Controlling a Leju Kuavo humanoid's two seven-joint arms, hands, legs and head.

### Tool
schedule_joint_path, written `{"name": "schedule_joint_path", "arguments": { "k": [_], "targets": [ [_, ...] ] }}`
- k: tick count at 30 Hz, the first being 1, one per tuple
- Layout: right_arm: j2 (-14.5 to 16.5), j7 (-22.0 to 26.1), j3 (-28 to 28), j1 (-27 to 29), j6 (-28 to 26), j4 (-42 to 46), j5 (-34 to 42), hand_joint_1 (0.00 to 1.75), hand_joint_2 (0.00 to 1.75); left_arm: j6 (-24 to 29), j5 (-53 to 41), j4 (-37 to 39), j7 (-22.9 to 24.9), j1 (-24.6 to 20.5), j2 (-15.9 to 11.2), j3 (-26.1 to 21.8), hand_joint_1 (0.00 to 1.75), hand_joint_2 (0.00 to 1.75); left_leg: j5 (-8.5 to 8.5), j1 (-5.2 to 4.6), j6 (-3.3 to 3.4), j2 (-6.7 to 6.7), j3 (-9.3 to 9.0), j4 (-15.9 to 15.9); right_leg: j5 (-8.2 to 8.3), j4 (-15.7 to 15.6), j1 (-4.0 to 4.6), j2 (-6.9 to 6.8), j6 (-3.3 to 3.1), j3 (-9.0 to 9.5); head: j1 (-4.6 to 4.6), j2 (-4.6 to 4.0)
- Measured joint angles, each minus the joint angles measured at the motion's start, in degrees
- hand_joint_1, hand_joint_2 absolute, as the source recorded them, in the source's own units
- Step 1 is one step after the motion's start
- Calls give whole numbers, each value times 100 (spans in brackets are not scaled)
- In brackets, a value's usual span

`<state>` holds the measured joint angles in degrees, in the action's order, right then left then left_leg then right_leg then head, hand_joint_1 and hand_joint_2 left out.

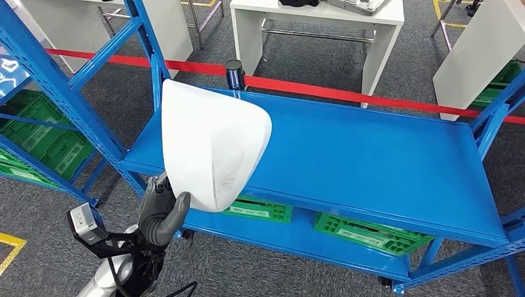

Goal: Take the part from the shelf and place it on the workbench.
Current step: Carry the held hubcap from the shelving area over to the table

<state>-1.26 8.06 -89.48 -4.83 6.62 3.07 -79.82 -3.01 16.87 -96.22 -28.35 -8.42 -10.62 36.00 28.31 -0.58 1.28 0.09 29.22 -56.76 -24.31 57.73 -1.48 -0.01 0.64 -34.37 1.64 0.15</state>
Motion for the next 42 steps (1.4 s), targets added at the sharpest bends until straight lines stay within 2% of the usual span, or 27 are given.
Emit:
{"name": "schedule_joint_path", "arguments": {
  "k": [2,3,6,7,8,9,10,12,13,16,18,20,22,23,24,27,28,29,32,33,34,35,37,38,40,41,42],
  "targets": [
    [-1,-10,0,-5,1,-1,-5,0,0,-7,4,1,-18,-6,-2,3,175,175,-134,19,71,19,1,109,-18,26,2,-5,46,-35,-7,0],
    [-2,-18,1,-11,2,-1,-13,0,0,-11,7,1,-27,-12,1,5,175,175,-211,32,105,31,16,168,-119,153,9,-5,39,-100,-13,0],
    [-12,-45,2,-35,7,-1,-37,0,0,-21,28,15,-38,-16,9,14,175,175,-362,20,140,51,163,209,-703,1174,8,-2,-19,-502,-27,0],
    [-15,-57,2,-39,7,-1,-42,0,0,-27,37,27,-38,-11,9,20,175,175,-401,11,138,52,227,198,-834,1470,6,-3,-3,-583,-27,0],
    [-18,-69,2,-42,7,-1,-46,0,0,-34,42,39,-38,-10,9,25,175,175,-436,8,132,52,291,179,-877,1561,4,-3,35,-559,-27,0],
    [-20,-81,3,-47,7,-1,-51,0,0,-44,51,50,-39,-9,9,29,175,175,-464,11,121,51,355,147,-836,1409,0,-4,87,-414,-27,0],
    [-26,-90,3,-57,7,-1,-57,0,0,-56,65,57,-38,-8,11,32,175,175,-482,17,108,50,419,97,-733,1043,-7,-5,144,-162,-27,0],
    [-33,-101,4,-98,10,-1,-71,0,0,-67,92,63,-37,7,22,33,175,175,-497,10,69,53,550,-44,-582,306,-13,6,160,270,-25,0],
    [-35,-105,4,-117,15,-1,-79,0,0,-66,92,62,-36,20,32,34,175,175,-507,0,43,54,602,-101,-541,120,-7,16,126,362,-23,0],
    [-34,-126,4,-147,43,1,-112,0,0,-34,67,59,-33,68,50,41,175,175,-571,-2,-41,49,673,-152,-450,95,11,29,-26,313,-23,0],
    [-30,-139,5,-174,57,1,-133,0,0,-12,67,60,-32,82,49,38,175,175,-395,23,-107,30,759,-313,-352,87,-9,16,-112,252,-14,0],
    [-30,-146,7,-203,62,2,-142,0,0,-6,68,61,-32,85,48,34,175,175,98,58,-184,14,961,-892,-237,86,-14,8,-160,137,0,0],
    [-32,-152,7,-213,63,2,-148,0,0,-4,67,63,-32,92,49,35,175,175,536,91,-225,14,1129,-1595,-125,91,2,6,-163,-10,3,0],
    [-33,-156,7,-215,63,2,-151,0,0,-2,60,64,-32,96,48,35,175,175,621,99,-226,14,1090,-1729,-70,92,11,5,-159,-83,4,0],
    [-33,-159,7,-219,63,2,-154,0,0,-1,47,64,-32,97,45,33,175,175,608,103,-213,13,932,-1632,-13,92,20,6,-154,-152,4,0],
    [-21,-166,7,-243,63,2,-164,0,0,-6,4,65,-32,56,36,14,175,175,360,69,-101,-1,28,-434,160,74,43,15,-122,-295,-2,0],
    [-17,-168,7,-252,64,1,-168,0,0,-13,-1,66,-37,30,34,2,175,175,303,44,-60,-7,-145,-144,215,56,34,15,-96,-314,-2,0],
    [-10,-170,7,-261,65,1,-172,0,0,-23,-4,67,-41,7,31,-9,175,175,275,16,-28,-10,-207,-4,267,37,20,12,-62,-321,-5,0],
    [7,-172,7,-262,66,0,-183,0,0,-61,-36,68,-46,-16,15,-22,175,175,65,-31,75,-1,-125,91,426,-61,-12,6,41,-333,-6,0],
    [12,-174,7,-259,66,-1,-186,0,0,-73,-51,67,-44,-19,14,-20,175,175,-53,-21,122,5,-86,159,364,-37,-6,4,32,-366,-10,0],
    [16,-178,7,-256,66,-1,-191,0,0,-88,-65,67,-43,-26,16,-17,175,175,-182,-5,161,12,-33,226,192,83,4,3,-6,-423,-15,0],
    [15,-182,7,-257,66,-1,-193,0,0,-97,-74,67,-40,-29,22,-15,175,175,-295,11,180,18,41,266,-81,326,5,1,-64,-496,-22,0],
    [14,-189,7,-258,65,-1,-199,0,0,-109,-91,68,-34,-29,30,-10,175,175,-473,6,193,21,239,270,-626,1015,6,1,-120,-633,-28,0],
    [11,-190,7,-259,64,-1,-201,0,0,-111,-99,69,-32,-26,33,-5,175,175,-552,7,181,24,352,260,-740,1326,0,1,-83,-646,-30,0],
    [-1,-190,7,-259,61,-1,-204,0,0,-114,-114,73,-30,-25,36,5,175,175,-699,20,139,31,592,212,-637,1523,-21,0,80,-461,-32,0],
    [-7,-189,7,-261,60,-1,-205,0,0,-114,-118,76,-28,-25,37,9,175,175,-759,34,108,34,717,163,-514,1332,-42,-2,168,-233,-31,0],
    [-12,-188,7,-268,59,-1,-206,0,0,-114,-124,78,-26,-25,38,10,175,175,-806,45,72,36,839,93,-489,986,-62,-3,221,49,-31,0]
  ]
}}
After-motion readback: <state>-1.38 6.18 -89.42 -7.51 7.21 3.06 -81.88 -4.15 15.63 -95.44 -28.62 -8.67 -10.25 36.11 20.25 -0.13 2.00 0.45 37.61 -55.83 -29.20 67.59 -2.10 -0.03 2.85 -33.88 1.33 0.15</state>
